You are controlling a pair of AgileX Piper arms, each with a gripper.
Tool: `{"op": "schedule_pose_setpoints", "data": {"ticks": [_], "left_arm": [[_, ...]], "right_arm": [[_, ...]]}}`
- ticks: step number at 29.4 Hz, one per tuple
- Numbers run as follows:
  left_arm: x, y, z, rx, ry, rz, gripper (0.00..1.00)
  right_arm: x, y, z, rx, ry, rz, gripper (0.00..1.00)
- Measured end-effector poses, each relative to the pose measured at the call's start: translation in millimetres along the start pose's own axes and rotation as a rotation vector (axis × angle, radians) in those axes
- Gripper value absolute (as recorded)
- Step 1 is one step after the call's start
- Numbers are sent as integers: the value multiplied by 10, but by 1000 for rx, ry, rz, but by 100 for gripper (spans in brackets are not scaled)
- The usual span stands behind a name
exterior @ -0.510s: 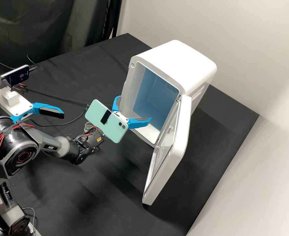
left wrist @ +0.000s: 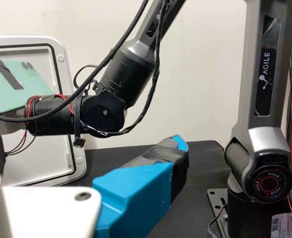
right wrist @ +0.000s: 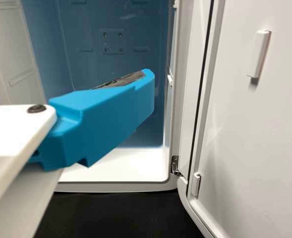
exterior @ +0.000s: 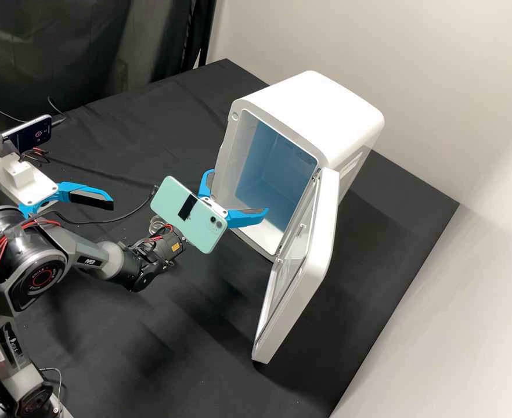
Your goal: Place the flask in the incubator
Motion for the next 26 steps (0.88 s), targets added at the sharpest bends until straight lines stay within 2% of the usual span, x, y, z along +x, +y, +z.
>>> {"op": "schedule_pose_setpoints", "data": {"ticks": [5,8,10,11,13,15,17,18,20,23,26], "left_arm": [[-56,-61,-24,10,-6,-22,100],[-157,-106,-92,-2,-5,-33,100],[-258,-127,-156,-25,-2,-28,100],[-296,-131,-183,-29,0,-20,100],[-386,-156,-222,-32,-5,-11,100],[-473,-181,-261,-27,-4,-4,100],[-536,-197,-296,-35,0,9,100],[-574,-216,-307,-44,-5,1,100],[-662,-246,-316,-50,-15,-21,100],[-760,-274,-336,-47,-16,-37,100],[-848,-299,-368,-57,-18,-58,100]], "right_arm": [[0,0,0,0,0,0,100],[0,0,0,0,0,0,100],[0,0,0,0,0,0,100],[0,0,0,0,0,0,100],[0,0,0,0,0,0,100],[0,0,0,0,0,0,100],[0,0,0,0,0,0,100],[0,0,0,0,0,0,100],[0,0,0,0,0,0,100],[0,0,0,0,0,0,100],[0,0,0,0,0,0,100]]}}
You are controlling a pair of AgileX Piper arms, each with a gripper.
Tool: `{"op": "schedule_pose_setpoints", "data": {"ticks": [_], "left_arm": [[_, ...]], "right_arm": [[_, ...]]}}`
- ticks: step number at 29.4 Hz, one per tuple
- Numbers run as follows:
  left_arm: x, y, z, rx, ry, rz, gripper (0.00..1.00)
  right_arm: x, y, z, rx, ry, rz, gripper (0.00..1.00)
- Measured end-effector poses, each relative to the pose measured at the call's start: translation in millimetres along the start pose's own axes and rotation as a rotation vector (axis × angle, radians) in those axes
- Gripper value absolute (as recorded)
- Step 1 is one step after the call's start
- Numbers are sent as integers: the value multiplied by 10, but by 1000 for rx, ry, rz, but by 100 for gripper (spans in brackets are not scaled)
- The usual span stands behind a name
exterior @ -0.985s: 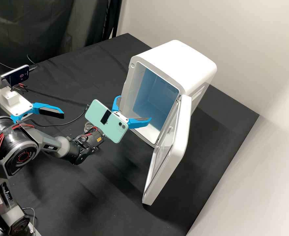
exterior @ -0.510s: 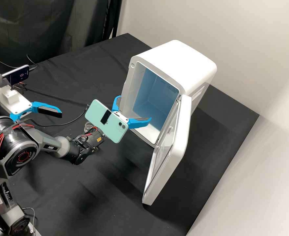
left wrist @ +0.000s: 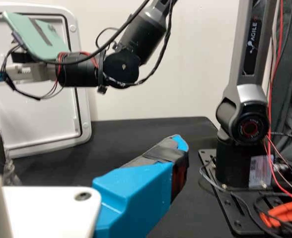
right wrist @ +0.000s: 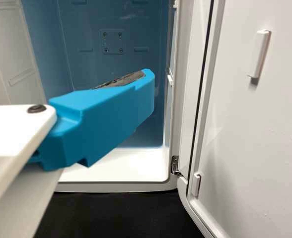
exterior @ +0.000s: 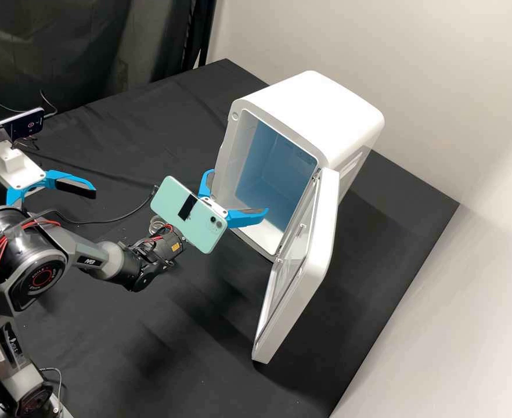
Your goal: Place the flask in the incubator
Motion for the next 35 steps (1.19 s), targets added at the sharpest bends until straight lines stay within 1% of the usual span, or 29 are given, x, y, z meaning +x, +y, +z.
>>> {"op": "schedule_pose_setpoints", "data": {"ticks": [2,3,4,6,9,12,15,16,20,27,32,35], "left_arm": [[-54,-13,-34,2,5,-11,100],[-82,-15,-65,4,16,-9,100],[-126,-36,-107,2,35,-19,100],[-172,-55,-184,-2,72,-29,100],[-200,-103,-317,-16,126,-51,100],[-206,-190,-443,-35,163,-93,100],[-203,-231,-612,-48,212,-112,100],[-205,-242,-669,-55,233,-114,100],[-203,-247,-778,-63,270,-113,100],[-197,-286,-852,-75,288,-126,100],[-225,-281,-921,-79,314,-122,100],[-258,-276,-957,-76,321,-123,100]], "right_arm": [[0,0,0,0,0,0,100],[0,0,0,0,0,0,100],[0,0,0,0,0,0,100],[0,0,0,0,0,0,100],[0,0,0,0,0,0,100],[0,0,0,0,0,0,100],[0,0,0,0,0,0,100],[0,0,0,0,0,0,100],[0,0,0,0,0,0,100],[0,0,0,0,0,0,100],[0,0,0,0,0,0,100],[0,0,0,0,0,0,100]]}}
